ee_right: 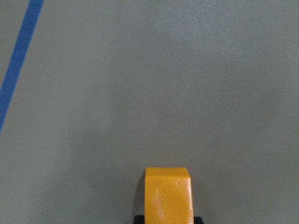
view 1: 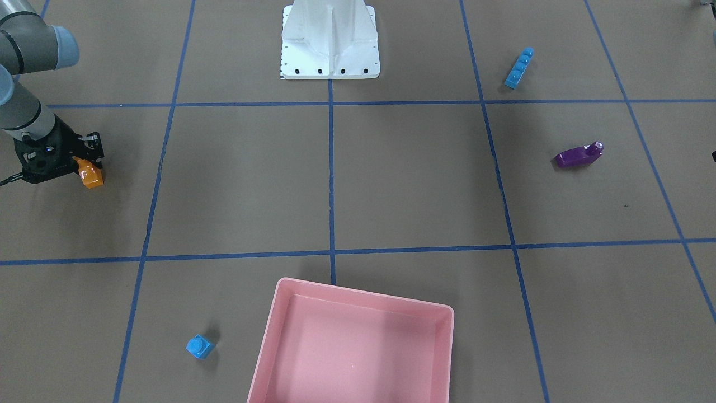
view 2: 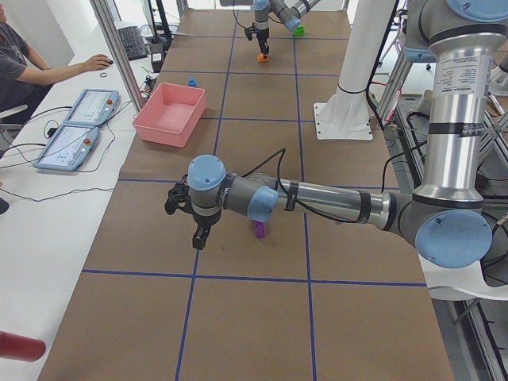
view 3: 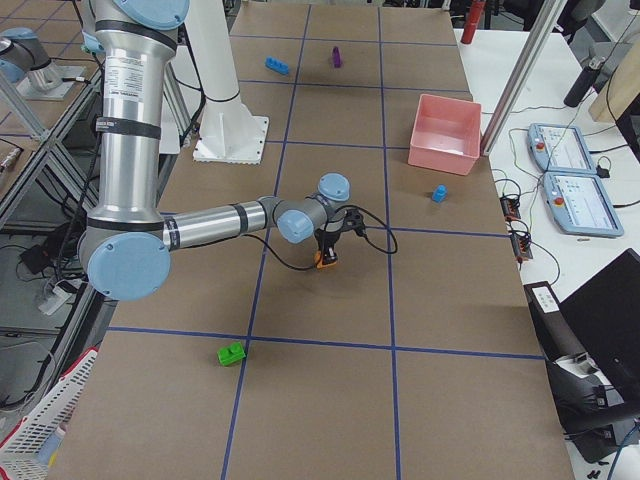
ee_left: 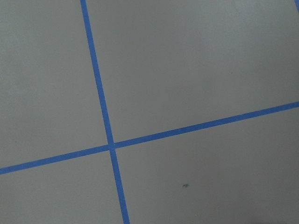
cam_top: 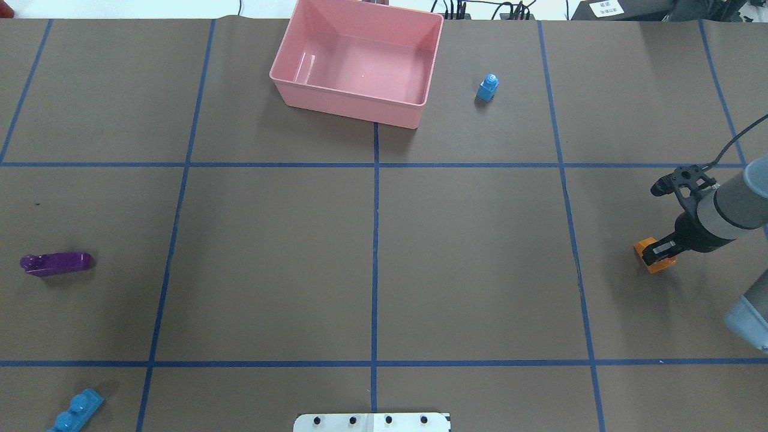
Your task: Put all blocks into box
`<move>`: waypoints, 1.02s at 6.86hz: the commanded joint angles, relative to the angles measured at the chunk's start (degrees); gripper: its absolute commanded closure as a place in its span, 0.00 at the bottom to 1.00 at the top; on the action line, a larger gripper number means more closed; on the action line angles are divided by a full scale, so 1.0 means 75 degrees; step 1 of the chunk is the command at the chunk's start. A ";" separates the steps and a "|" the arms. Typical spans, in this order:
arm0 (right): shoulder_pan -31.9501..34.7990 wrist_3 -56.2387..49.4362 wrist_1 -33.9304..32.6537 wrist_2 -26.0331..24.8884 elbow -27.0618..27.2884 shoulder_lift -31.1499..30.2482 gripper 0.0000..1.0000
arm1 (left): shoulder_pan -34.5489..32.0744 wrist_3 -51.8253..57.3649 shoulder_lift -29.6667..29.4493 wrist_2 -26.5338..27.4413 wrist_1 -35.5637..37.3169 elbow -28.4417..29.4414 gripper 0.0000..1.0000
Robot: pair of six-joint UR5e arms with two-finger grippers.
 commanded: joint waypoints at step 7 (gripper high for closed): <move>0.1526 0.0125 -0.1110 0.1384 0.0726 0.1288 1.00 | 0.1363 0.3950 0.1322 0.0094 -0.0209 -0.1307 0.00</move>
